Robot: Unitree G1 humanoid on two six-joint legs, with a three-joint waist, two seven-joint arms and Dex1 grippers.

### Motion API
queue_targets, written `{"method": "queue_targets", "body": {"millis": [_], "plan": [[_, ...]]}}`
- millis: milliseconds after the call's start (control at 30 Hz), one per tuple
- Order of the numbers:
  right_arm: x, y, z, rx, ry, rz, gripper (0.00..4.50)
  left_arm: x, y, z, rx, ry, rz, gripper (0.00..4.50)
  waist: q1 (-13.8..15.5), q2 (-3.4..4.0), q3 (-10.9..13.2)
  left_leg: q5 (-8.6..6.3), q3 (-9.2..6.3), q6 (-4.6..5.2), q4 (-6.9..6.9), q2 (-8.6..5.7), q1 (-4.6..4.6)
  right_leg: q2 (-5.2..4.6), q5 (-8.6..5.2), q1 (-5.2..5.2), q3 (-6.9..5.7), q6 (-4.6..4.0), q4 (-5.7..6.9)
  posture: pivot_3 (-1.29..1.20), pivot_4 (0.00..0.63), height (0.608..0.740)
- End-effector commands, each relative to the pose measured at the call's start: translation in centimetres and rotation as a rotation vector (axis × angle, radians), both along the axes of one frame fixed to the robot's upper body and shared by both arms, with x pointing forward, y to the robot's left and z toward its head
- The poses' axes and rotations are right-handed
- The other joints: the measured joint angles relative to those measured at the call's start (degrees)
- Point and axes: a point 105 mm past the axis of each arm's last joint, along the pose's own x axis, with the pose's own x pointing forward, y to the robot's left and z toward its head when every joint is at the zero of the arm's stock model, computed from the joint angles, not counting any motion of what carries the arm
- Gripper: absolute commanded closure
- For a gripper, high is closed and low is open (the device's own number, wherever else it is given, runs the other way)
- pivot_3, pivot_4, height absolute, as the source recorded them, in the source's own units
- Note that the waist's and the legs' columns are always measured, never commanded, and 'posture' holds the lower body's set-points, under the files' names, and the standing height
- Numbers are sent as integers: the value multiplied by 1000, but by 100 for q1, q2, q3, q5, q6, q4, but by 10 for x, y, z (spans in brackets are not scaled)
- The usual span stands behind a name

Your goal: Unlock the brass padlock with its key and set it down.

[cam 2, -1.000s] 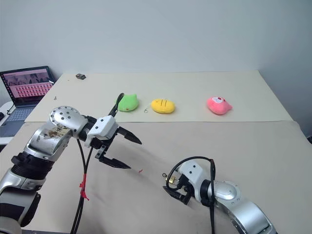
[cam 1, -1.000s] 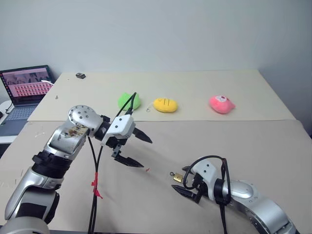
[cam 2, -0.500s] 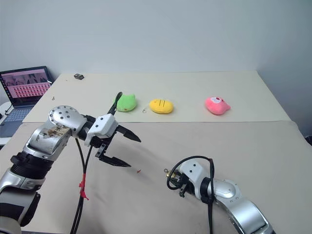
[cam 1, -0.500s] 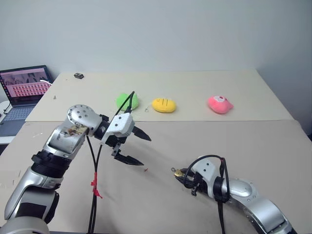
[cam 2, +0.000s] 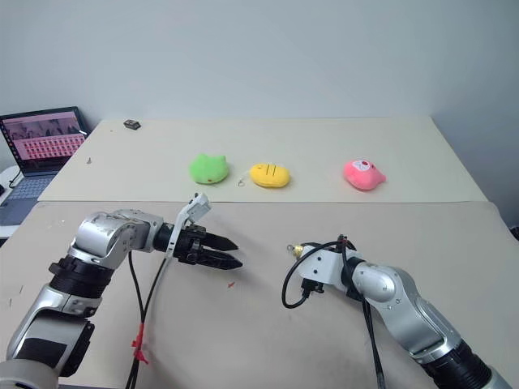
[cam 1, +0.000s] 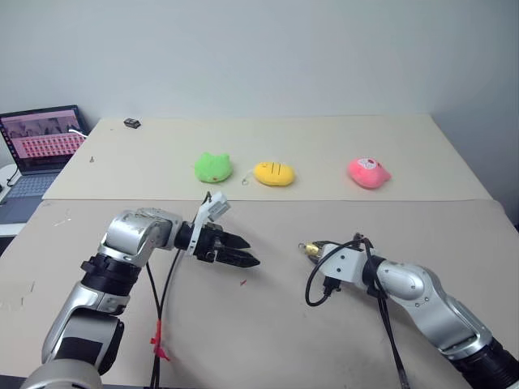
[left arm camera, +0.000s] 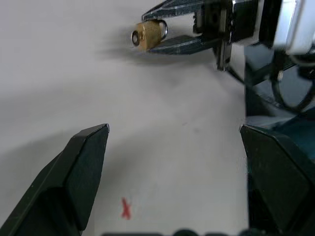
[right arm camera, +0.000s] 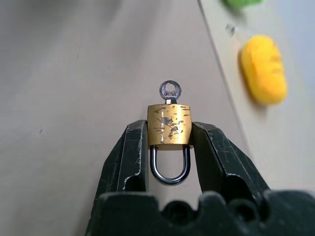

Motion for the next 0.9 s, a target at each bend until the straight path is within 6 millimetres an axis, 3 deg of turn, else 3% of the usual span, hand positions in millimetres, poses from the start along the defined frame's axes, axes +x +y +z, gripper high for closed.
{"method": "queue_targets", "body": {"millis": [33,100,467,900], "plan": [[-8,24,28,-26,-132,139,3573,3,-15,37,-126,37,-9,0,19,-1,0,1,-1,-1,0,-2,0,-2,-1,0,0,0,-1,0,150,660],[-10,30,34,-17,-148,159,3573,-1,-23,47,-147,36,-40,0,24,1,-1,2,-6,-3,5,-3,7,-1,-3,-3,-2,4,-5,0,150,660],[-18,28,53,-24,-172,144,3573,-6,-31,42,-114,6,-66,0,9,-2,-1,19,-4,-33,-15,-6,27,-9,-4,16,-1,3,-21,0,150,660],[-15,28,57,-30,-170,135,3573,1,-39,57,-165,-24,-71,0,20,3,-4,19,-4,-33,-19,-9,20,-10,4,17,-1,-10,-31,0,150,660]]}}
